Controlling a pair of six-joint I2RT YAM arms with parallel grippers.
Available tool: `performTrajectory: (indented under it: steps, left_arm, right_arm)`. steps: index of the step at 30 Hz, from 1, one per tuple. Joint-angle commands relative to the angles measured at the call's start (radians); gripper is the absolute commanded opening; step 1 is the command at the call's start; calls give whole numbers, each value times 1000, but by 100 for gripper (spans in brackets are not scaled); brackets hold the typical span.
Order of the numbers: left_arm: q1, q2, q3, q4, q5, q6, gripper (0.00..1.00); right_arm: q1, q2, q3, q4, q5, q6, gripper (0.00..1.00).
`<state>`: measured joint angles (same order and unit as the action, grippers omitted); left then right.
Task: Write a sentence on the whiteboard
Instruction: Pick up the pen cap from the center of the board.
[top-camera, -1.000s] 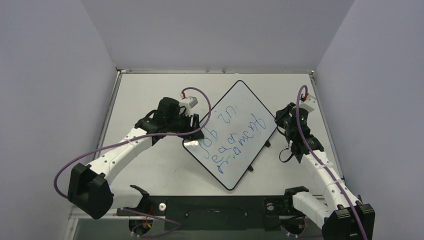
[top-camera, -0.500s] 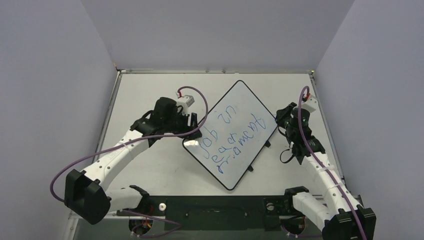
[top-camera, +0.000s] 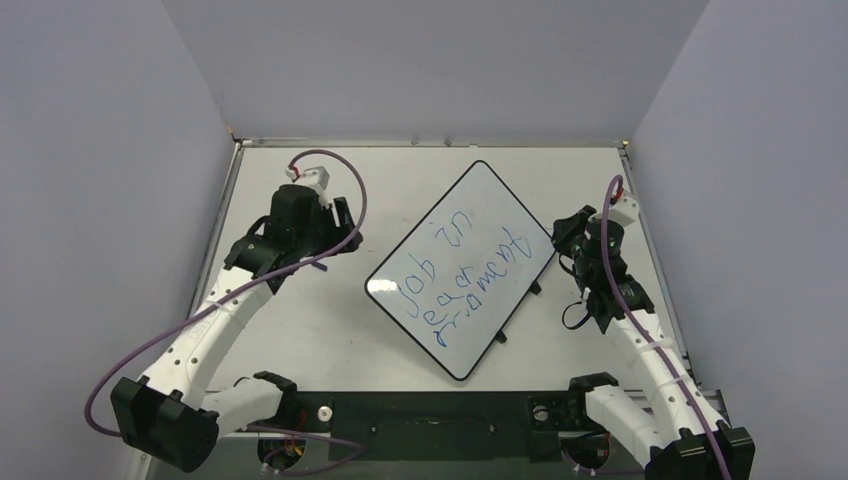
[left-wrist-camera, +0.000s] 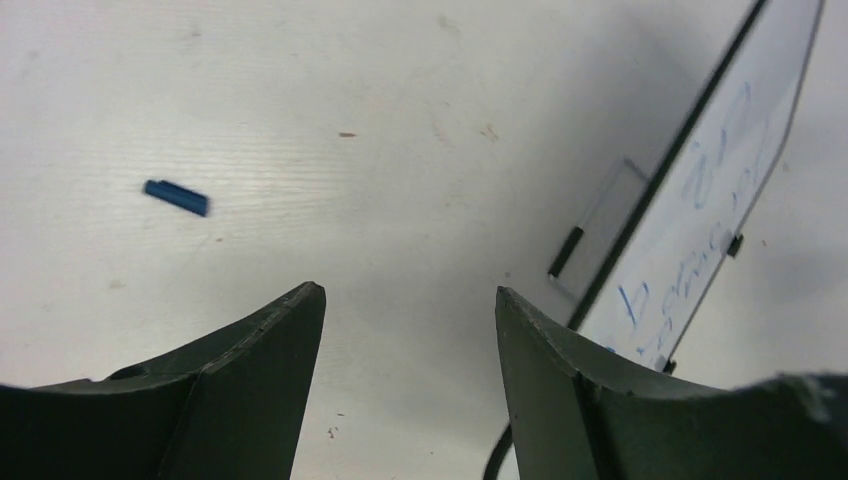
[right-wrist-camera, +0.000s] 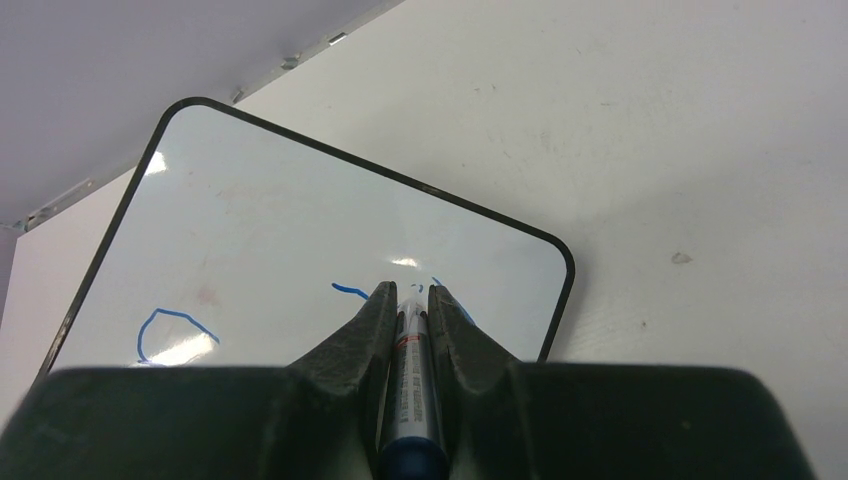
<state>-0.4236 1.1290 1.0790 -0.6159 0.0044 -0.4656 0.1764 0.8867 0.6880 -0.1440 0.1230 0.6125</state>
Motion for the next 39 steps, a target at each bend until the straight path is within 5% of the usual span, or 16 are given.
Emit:
performTrajectory:
  steps: [1,13,21,39]
  left_arm:
    - [120,-47,-10,-29,-129,-124,60]
    - [183,36,-69,-186,-524,-544,59]
    - [202,183,-73,-191,-500,-689,59]
    - [227,500,-35,-14,-357,-689,51]
  right_arm:
    - [-2,-25,30,6,-1,-14,0]
    - [-2,-31,25,7,-7,-15,0]
    - [-2,-39,17,7,1,-19,0]
    - [0,-55,10,13,3,-25,0]
